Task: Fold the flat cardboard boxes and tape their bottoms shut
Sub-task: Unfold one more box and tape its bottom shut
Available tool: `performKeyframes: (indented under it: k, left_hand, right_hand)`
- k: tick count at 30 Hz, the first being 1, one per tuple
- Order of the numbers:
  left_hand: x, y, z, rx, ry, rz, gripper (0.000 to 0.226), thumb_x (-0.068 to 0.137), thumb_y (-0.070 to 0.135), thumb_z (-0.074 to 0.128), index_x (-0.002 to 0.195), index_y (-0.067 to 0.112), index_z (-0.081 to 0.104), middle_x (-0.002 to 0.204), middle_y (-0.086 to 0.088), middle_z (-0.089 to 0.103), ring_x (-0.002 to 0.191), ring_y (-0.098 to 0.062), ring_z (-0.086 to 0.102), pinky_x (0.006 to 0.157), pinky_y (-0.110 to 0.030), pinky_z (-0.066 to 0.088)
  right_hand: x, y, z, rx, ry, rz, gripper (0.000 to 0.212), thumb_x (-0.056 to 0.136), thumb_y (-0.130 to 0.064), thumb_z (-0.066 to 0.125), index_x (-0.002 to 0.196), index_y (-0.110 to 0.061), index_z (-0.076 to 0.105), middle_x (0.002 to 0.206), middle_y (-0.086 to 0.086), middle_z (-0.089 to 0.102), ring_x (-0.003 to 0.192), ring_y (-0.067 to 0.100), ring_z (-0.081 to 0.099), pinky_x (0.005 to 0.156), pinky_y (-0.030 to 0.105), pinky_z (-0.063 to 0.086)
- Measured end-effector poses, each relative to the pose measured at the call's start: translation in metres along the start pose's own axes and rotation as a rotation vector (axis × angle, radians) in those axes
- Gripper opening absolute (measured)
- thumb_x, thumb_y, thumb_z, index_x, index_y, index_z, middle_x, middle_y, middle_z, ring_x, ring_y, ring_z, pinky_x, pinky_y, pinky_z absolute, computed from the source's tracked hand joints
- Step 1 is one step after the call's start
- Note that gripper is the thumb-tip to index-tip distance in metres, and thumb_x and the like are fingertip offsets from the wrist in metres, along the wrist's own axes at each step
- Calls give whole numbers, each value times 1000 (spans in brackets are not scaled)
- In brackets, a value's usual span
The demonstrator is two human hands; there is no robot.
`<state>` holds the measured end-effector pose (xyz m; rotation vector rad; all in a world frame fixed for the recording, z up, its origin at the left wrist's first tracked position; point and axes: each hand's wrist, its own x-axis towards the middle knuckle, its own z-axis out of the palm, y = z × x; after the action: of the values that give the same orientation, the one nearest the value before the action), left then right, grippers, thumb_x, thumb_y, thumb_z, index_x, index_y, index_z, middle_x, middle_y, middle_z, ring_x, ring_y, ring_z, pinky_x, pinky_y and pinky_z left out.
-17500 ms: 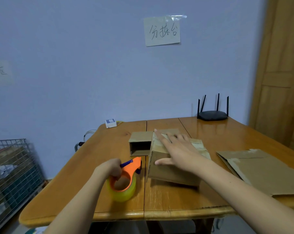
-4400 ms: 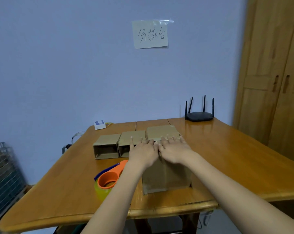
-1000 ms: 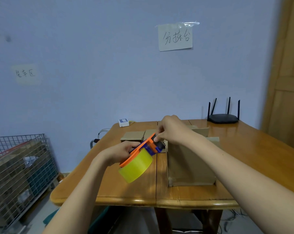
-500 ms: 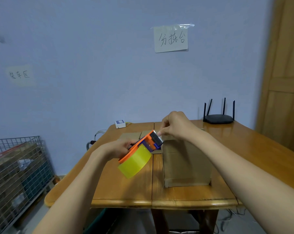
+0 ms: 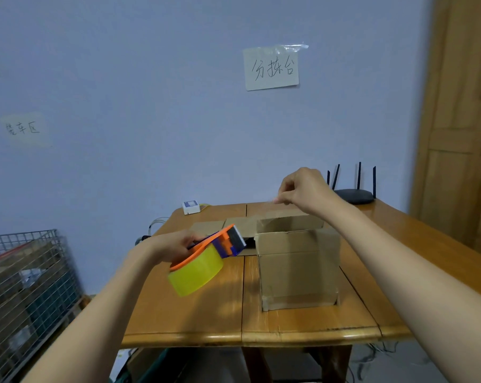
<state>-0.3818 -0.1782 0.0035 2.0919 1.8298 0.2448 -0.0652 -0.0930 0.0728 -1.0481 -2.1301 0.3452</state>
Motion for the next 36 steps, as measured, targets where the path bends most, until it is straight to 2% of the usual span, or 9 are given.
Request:
performKeyframes:
  k: [2, 5, 10, 15, 22, 26, 31, 34, 36]
  left_hand:
    - [-4, -12, 1, 35, -12, -39, 27, 99, 23, 58, 120, 39, 60, 112, 14, 69, 102, -7, 66, 90, -32, 56]
    - [-8, -21, 3, 95, 6, -87, 25, 100, 24, 56, 120, 39, 59, 110, 18, 67, 95, 1, 65, 75, -15, 54]
    - [-4, -26, -2, 124, 50, -163, 30, 98, 18, 56, 119, 39, 60, 109, 12, 69, 96, -5, 66, 78, -22, 56]
    - [-2, -37, -17, 259, 139, -235, 43, 99, 13, 47, 130, 43, 51, 119, 10, 64, 96, -9, 62, 83, -27, 54]
    - [-4, -38, -24, 288, 267, -276, 52, 96, 9, 50, 141, 34, 48, 132, 1, 60, 110, -20, 58, 85, -28, 48]
    - [-4, -39, -30, 272, 363, -277, 37, 96, 11, 52, 123, 35, 56, 116, -2, 66, 98, -23, 60, 76, -28, 46]
    - [-8, -31, -43, 247, 455, -260, 28, 86, 12, 61, 90, 38, 51, 86, 3, 64, 80, -20, 60, 69, -34, 49]
    - [-8, -24, -48, 253, 527, -243, 27, 82, 12, 62, 84, 33, 45, 76, 1, 62, 74, -25, 60, 67, -39, 50]
    - [-4, -18, -51, 308, 612, -208, 31, 84, 11, 62, 86, 30, 37, 71, -2, 58, 70, -27, 56, 61, -41, 49]
  right_hand:
    - [3, 10, -16, -3, 42, 20, 18, 78, -23, 84, 69, -11, 74, 67, -2, 70, 67, 6, 61, 55, 10, 39]
    - [2, 26, -29, -29, 57, 43, 19, 78, -29, 83, 66, -19, 72, 65, -3, 70, 70, 13, 64, 65, 25, 49]
    - [-7, 29, -27, -15, -39, 121, 13, 81, -34, 81, 74, -26, 75, 48, 2, 62, 45, 13, 54, 60, 30, 50]
    - [-17, 24, -30, 270, -163, 205, 6, 87, -15, 77, 90, -10, 75, 69, 19, 73, 58, 26, 70, 54, 28, 53]
    - [-15, 23, -28, 456, -268, 192, 15, 80, -5, 81, 85, 8, 75, 79, 23, 73, 71, 29, 71, 72, 32, 62]
    - [-19, 23, -33, 529, -359, 195, 21, 80, -6, 81, 92, 11, 75, 86, 21, 74, 81, 27, 74, 76, 24, 59]
    - [-19, 28, -37, 580, -432, 235, 31, 79, -16, 83, 100, 6, 75, 99, 14, 76, 94, 25, 74, 87, 27, 58]
    - [-15, 31, -31, 716, -291, 315, 45, 83, -31, 76, 96, 12, 71, 97, 21, 75, 87, 25, 75, 80, 27, 60]
    - [-12, 38, -27, 758, -148, 354, 43, 84, -27, 77, 93, 14, 70, 96, 26, 73, 76, 26, 73, 74, 29, 62]
